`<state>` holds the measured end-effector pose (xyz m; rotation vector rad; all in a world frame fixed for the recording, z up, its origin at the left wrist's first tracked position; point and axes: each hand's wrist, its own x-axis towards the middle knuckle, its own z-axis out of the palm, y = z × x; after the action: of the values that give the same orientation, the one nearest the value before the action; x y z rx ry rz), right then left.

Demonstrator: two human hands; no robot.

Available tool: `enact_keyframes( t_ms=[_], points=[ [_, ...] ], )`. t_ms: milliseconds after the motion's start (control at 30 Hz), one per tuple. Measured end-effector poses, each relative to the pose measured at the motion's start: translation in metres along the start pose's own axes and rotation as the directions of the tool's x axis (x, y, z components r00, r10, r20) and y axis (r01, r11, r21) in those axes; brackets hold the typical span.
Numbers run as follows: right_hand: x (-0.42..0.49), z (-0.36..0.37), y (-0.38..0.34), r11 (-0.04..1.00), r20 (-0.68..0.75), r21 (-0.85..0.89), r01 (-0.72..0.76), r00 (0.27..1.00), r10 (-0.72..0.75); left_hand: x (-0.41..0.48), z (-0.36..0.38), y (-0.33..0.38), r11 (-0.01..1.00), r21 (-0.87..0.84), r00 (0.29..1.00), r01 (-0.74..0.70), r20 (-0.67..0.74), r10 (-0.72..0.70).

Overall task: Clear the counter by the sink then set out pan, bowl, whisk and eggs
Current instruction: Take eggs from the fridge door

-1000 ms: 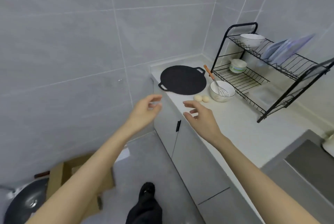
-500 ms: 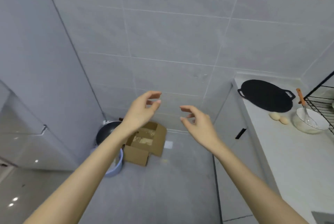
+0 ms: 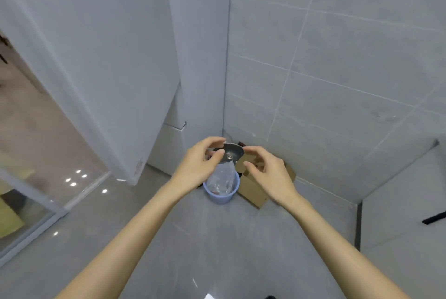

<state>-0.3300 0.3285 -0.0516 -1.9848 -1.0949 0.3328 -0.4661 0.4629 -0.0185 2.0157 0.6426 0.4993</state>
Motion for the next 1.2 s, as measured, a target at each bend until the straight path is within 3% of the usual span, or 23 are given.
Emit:
enact_keyframes(
  t_ms=[300,433,633,867,1200],
  points=[
    [-0.026,0.145,-0.078,0.996,0.277,-0.025,0.080,0.958,-0.071,-0.109,-0.105,-0.099,0.987,-0.027,0.981,0.160,-0.110,-0.162],
    [-0.036,0.208,-0.110,0.990,0.436,-0.018,0.141,0.892,-0.119,-0.153,-0.153,-0.135,0.965,-0.065,0.943,0.253,-0.204,-0.261],
    [-0.024,0.282,-0.153,0.979,0.551,0.050,0.200,0.812,-0.194,-0.178,-0.212,-0.173,0.931,-0.113,0.868,0.348,-0.336,-0.365],
    [0.025,0.366,-0.192,0.983,0.537,0.100,0.153,0.824,-0.183,-0.156,-0.284,-0.223,0.914,-0.133,0.806,0.384,-0.435,-0.402],
    [0.141,0.436,-0.223,0.994,0.417,0.106,-0.033,0.909,-0.014,-0.041,-0.387,-0.284,0.909,-0.115,0.834,0.400,-0.366,-0.413]
  ],
)
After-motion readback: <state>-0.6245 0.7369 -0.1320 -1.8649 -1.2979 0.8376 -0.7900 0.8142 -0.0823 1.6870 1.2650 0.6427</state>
